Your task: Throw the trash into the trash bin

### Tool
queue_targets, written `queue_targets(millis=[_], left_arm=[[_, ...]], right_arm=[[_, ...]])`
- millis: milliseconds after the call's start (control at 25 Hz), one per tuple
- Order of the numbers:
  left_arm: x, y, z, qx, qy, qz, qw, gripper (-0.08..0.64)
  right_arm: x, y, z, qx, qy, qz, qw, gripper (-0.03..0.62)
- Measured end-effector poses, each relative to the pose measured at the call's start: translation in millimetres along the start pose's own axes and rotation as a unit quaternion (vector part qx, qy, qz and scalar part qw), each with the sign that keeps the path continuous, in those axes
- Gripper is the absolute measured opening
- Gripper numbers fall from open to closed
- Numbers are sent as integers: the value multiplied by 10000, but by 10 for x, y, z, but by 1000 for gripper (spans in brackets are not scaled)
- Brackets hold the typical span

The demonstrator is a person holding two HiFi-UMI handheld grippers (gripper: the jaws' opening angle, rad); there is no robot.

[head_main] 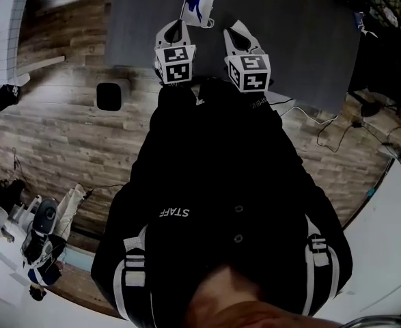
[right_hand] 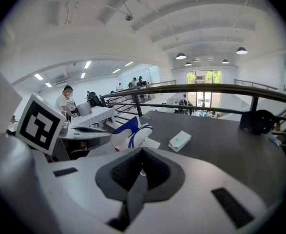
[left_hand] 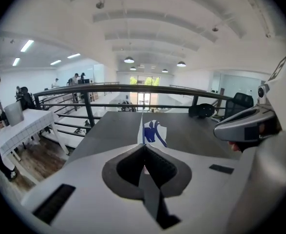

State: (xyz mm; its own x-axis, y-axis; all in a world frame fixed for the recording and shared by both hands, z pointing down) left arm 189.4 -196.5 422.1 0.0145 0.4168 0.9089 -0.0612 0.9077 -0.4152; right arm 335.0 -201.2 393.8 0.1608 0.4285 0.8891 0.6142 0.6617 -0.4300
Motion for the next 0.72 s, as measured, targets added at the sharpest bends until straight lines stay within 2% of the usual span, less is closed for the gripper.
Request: queue_targets(millis=[240, 480, 720], left_arm=[[-19, 443, 549, -561, 377, -180, 9975, 5], [132, 875, 1116, -1100, 721, -276, 9909, 6], [369, 1418, 1964, -1814, 1158, -330, 9760, 5]], right_arm=[[-124, -212, 645, -610, 298, 13, 9977, 14], [-129, -444, 1352, -1210, 534, 79, 9912, 15], [-78, -793, 2282, -1904, 866, 276, 9775, 14]])
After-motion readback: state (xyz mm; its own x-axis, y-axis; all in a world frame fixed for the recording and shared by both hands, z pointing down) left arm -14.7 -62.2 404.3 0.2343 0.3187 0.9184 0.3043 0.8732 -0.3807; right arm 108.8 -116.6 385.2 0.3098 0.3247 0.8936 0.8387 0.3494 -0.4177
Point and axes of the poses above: the fingertips, and each gripper's own axes: y backward along the fingers, z to its left, x out of its underside, the point moved 2 cm from there along y, backward along the fingers, and after that the axes turned 11 degrees about -z, right-handed, at the moved point
